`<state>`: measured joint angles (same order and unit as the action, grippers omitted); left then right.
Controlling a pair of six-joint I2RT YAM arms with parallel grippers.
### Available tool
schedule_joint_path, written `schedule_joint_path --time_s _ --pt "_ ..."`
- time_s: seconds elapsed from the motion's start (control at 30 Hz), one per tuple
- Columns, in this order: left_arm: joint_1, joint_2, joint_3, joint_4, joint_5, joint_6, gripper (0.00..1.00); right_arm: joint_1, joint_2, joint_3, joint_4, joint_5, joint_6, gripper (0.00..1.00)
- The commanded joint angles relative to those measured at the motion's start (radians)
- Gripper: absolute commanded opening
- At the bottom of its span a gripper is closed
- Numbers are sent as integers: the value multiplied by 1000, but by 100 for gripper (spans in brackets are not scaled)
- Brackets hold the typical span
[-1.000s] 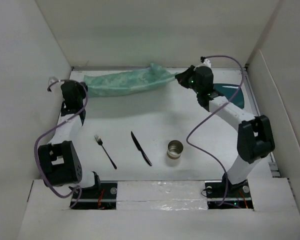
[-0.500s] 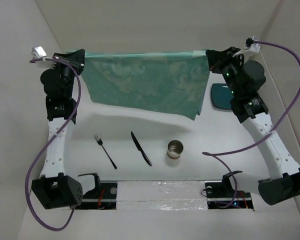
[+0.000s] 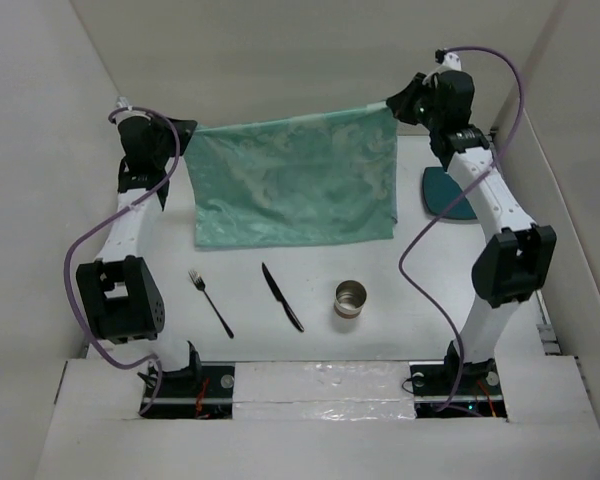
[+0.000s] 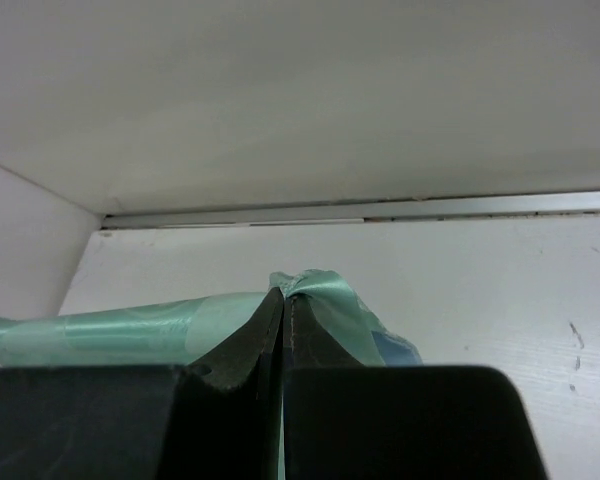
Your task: Set the dinner table for one person
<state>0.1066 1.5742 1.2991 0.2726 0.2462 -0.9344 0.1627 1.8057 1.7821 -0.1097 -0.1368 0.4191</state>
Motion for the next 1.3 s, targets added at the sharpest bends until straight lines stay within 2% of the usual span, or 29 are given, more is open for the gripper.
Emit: schedule_joint_path --time_s 0.0,0.1,0.23,0.27,0.3,0.37,0.43,0.57,0.63,0.77,0.97,1.13,1.27 --pt "15 -78 118 108 11 -14 0 -31 -5 204 -19 -41 -31 0" --pt "15 -129 106 112 13 -6 0 -49 -48 212 2 -59 -28 0" --pt "15 -219 -39 191 25 -44 0 -81 -143 24 99 -102 1 0" --pt "15 -238 -79 207 27 -53 0 -81 -163 -71 100 -110 1 0" --pt "15 -278 -190 261 31 -75 0 -81 -199 -128 151 -121 -2 0" --pt "15 -305 -308 302 31 -89 0 -81 -239 -254 194 -127 -6 0" --pt "15 -332 -520 384 28 -87 0 -81 -288 -517 289 -119 -2 0" --pt "15 -274 -726 503 27 -84 0 -91 -287 -717 356 -106 15 0" --pt "15 -209 -753 553 53 -52 0 -91 -260 -851 438 -100 35 0" --pt "-13 -60 -823 664 71 -66 0 -100 -194 -915 440 -112 27 0" --pt "-50 -106 -909 694 28 -38 0 -100 -226 -1016 406 -81 3 0" --pt "-50 -152 -952 643 10 -9 0 -130 -284 -1133 449 -87 21 0" --pt "-50 -180 -980 584 7 11 0 -130 -338 -1159 403 -78 20 0"
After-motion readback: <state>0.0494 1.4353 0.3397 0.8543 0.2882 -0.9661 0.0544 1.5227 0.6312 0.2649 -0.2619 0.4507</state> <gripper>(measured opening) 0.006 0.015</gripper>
